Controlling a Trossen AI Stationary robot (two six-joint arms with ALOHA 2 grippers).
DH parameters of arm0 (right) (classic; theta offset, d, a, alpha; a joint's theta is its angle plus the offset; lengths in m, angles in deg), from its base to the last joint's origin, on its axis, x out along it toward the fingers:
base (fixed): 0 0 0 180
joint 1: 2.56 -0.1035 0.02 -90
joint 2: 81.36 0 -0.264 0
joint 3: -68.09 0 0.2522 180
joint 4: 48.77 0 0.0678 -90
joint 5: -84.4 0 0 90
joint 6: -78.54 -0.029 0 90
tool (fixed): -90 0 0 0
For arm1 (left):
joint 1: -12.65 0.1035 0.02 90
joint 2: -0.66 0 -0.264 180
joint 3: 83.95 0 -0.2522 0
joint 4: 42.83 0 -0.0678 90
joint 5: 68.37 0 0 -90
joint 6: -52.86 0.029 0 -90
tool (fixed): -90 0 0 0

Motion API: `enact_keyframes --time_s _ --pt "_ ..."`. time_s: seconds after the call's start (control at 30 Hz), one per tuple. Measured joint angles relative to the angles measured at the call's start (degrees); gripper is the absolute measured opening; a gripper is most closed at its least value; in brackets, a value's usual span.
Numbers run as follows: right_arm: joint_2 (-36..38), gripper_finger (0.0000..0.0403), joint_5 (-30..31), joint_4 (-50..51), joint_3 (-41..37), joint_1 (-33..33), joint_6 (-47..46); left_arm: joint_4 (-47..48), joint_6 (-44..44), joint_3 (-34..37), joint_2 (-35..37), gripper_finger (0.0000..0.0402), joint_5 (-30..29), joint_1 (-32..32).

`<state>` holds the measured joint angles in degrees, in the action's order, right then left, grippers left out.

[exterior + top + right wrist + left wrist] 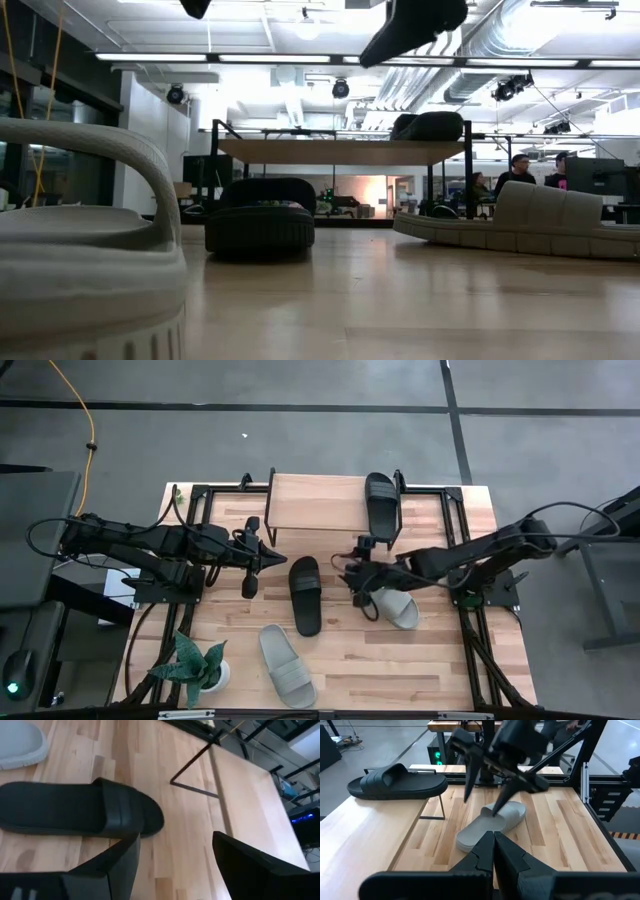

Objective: Pick and place slides into the shelf
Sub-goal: Put the black slide on the shelf

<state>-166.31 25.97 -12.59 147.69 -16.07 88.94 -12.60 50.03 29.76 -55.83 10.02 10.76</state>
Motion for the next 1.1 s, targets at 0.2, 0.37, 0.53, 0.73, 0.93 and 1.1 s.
enact_keyframes --time_s 0.2,0.37,0.53,0.73,0.93,1.1 --pt "-3.1 0.0240 1.2 -2.3 0.0 -0.1 -0.4 0.0 0.0 0.0 0.0 0.0001 0.0 0.0" --pt "-5.4 0.0240 2.9 -3.5 0.0 -0.5 -1.2 0.0 0.0 0.0 0.0 0.0001 0.0 0.0" --pt "-8.5 0.0240 3.4 -4.2 0.0 -0.8 -1.4 0.1 0.0 0.0 0.0 0.0001 0.0 0.0" --pt "-11.0 0.0240 4.1 -7.8 0.0 -0.8 0.7 0.1 0.0 0.0 0.0 0.0001 0.0 0.0" --pt "-13.4 0.0240 3.7 -11.6 0.0 -0.9 3.5 0.2 0.0 0.0 0.0 0.0001 0.0 0.0" --pt "-15.1 0.0240 3.2 -13.5 0.0 -1.0 3.6 0.2 0.0 0.0 0.0 0.0001 0.0 0.0"
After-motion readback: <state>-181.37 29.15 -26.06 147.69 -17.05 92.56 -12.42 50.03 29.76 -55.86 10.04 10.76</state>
